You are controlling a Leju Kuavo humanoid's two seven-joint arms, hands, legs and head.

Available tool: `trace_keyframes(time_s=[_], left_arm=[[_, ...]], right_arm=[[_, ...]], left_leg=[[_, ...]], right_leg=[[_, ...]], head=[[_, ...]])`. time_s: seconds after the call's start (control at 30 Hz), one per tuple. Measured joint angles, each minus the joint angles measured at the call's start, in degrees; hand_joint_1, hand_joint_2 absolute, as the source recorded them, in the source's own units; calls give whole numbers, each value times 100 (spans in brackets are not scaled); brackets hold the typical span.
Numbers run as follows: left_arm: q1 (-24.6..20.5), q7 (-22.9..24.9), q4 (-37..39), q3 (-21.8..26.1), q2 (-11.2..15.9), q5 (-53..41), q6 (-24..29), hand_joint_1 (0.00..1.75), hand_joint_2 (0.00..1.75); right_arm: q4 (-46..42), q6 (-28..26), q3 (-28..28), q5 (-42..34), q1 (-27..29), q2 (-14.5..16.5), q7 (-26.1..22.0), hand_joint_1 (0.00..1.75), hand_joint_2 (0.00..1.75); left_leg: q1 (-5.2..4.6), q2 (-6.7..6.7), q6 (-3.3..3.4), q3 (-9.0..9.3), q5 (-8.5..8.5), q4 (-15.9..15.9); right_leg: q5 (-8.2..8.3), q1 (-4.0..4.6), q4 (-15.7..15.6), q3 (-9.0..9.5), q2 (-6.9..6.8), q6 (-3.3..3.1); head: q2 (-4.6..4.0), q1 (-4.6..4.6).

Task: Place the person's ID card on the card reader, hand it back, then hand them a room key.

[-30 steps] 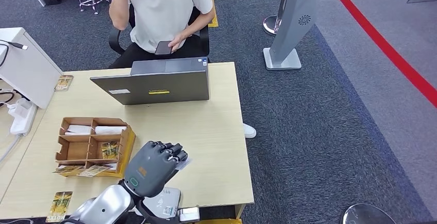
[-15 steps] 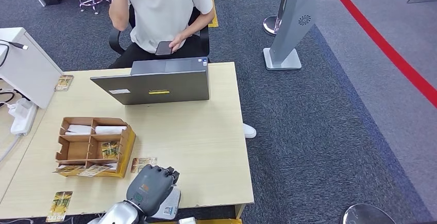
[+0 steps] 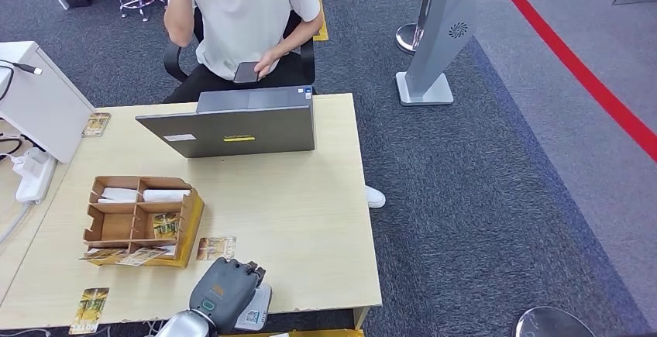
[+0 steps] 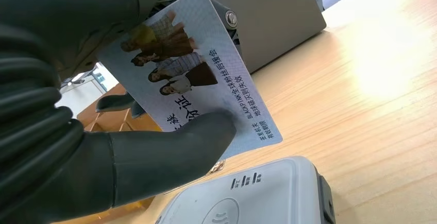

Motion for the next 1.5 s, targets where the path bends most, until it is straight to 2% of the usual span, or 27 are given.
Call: trace_keyframes(time_s=[0.67,1.13,1.23,1.3,1.4,1.5], left_arm=[[50,142,57,0,66,61,-655,175,175],[-116,601,51,98,109,303,-816,175,175],[-268,617,21,178,86,298,-940,175,175],[-467,766,-11,244,78,137,-836,175,175],[-1142,1005,-72,451,61,-194,-675,175,175],[-1807,835,-110,845,7,-331,-813,175,175]], right_arm=[[2,1,347,-380,-1,0,77,0,175],[11,3,682,-685,3,0,114,0,175],[13,-7,727,-714,2,0,109,0,175],[13,-19,762,-755,8,0,94,0,175],[15,-41,822,-807,6,0,36,0,175],[17,-44,897,-853,-1,0,6,0,175]], left_leg=[[0,-1,0,0,0,0],[1,-3,1,12,4,0],[0,-4,2,11,5,0],[1,-6,4,8,9,3],[2,-25,8,-9,23,5],[1,-21,7,-7,27,3]], right_leg=[[0,0,0,2,-3,0],[1,1,0,12,-7,0],[3,1,0,11,-8,-1],[5,1,0,6,-9,2],[12,2,2,0,-29,7],[20,2,4,3,-28,-1]], head=[[0,-1],[0,0],[0,0],[0,-1],[0,1],[0,0]])
